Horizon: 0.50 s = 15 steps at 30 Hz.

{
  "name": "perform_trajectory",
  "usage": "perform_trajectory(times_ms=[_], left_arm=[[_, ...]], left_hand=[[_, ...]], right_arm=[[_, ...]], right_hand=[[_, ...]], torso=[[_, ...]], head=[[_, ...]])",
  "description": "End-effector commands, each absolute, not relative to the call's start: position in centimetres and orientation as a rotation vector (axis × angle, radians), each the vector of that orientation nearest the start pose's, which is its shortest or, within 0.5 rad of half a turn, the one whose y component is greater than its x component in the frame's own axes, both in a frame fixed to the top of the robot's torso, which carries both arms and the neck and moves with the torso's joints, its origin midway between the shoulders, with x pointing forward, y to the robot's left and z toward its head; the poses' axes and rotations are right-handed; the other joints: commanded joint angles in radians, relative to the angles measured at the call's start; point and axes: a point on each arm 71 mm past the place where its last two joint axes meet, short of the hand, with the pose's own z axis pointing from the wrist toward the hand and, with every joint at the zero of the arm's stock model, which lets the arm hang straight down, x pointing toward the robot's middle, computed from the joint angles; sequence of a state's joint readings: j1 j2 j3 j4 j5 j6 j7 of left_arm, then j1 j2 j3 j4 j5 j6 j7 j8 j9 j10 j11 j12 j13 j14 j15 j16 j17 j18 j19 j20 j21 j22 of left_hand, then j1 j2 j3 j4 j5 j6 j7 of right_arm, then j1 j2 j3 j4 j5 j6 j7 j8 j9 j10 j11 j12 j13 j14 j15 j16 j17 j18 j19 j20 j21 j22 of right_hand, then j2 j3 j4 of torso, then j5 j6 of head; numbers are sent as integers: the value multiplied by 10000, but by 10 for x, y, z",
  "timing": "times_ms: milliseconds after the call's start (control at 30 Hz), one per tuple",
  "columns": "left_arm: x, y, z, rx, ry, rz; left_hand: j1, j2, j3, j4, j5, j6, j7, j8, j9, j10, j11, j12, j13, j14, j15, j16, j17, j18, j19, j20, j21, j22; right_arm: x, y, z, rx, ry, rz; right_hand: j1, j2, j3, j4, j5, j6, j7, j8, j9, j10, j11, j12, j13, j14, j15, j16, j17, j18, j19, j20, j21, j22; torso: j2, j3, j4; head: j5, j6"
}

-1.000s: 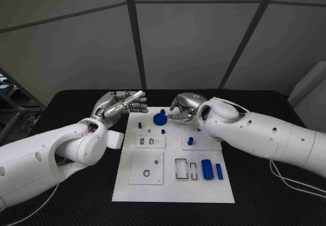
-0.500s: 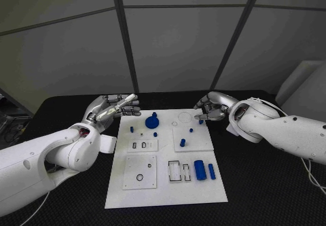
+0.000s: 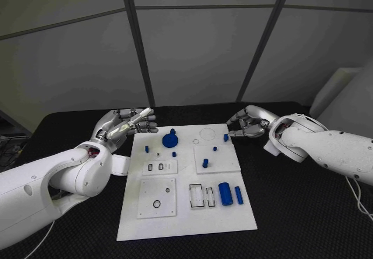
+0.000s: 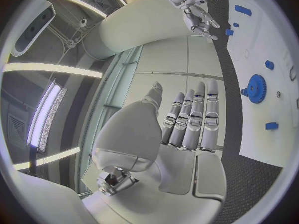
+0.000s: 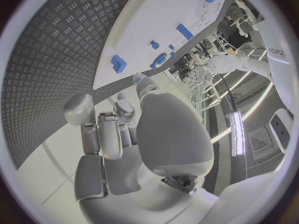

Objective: Assemble the parts on the task board

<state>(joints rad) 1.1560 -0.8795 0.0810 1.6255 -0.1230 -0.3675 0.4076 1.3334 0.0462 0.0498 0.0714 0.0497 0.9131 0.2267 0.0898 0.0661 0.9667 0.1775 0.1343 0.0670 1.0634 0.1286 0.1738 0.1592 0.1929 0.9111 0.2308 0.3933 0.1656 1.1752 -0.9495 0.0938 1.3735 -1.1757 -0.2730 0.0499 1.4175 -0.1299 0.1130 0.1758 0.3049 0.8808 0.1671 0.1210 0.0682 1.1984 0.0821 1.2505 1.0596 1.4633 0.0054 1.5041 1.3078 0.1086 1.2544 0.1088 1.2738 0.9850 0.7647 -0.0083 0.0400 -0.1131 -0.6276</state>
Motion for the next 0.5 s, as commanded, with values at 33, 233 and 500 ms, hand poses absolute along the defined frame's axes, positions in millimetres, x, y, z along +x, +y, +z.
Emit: perform_trajectory(times_ms=[33,233,500], left_arm=[[478,199,-141,-9658,13316,-16176],[479,199,-141,-9670,13316,-16156],[480,200,-142,-9683,13304,-16121]], left_hand=[[74,25,19,-55,32,-22,100,-53,-8,0,60,-55,-6,16,17,-35,16,-115,72,13,60,-13],[74,25,19,-55,32,-22,100,-53,-8,0,60,-55,-6,16,17,-35,16,-115,72,13,60,-13],[74,25,19,-55,32,-22,100,-53,-8,0,60,-55,-6,16,17,-35,16,-115,72,13,60,-13]], right_arm=[[517,-300,-157,1813,15980,7107],[516,-300,-171,1841,16410,6808],[516,-299,-180,1838,16600,6580]], right_hand=[[58,14,-106,9,-81,-93,10,-66,-16,-48,0,-53,-2,754,1,28,1113,33,-44,37,-42,18],[32,2,-162,28,-118,-106,12,-69,-10,-40,2,-44,4,761,4,40,1143,32,-36,40,-40,24],[35,8,-166,29,-120,-101,10,-65,-8,-21,1,-28,27,769,4,54,1177,24,-11,40,-17,68]], torso=[[-3,-21,20],[-4,-34,17],[-5,-28,3]], head=[[3,-6],[37,-30],[83,-54]])
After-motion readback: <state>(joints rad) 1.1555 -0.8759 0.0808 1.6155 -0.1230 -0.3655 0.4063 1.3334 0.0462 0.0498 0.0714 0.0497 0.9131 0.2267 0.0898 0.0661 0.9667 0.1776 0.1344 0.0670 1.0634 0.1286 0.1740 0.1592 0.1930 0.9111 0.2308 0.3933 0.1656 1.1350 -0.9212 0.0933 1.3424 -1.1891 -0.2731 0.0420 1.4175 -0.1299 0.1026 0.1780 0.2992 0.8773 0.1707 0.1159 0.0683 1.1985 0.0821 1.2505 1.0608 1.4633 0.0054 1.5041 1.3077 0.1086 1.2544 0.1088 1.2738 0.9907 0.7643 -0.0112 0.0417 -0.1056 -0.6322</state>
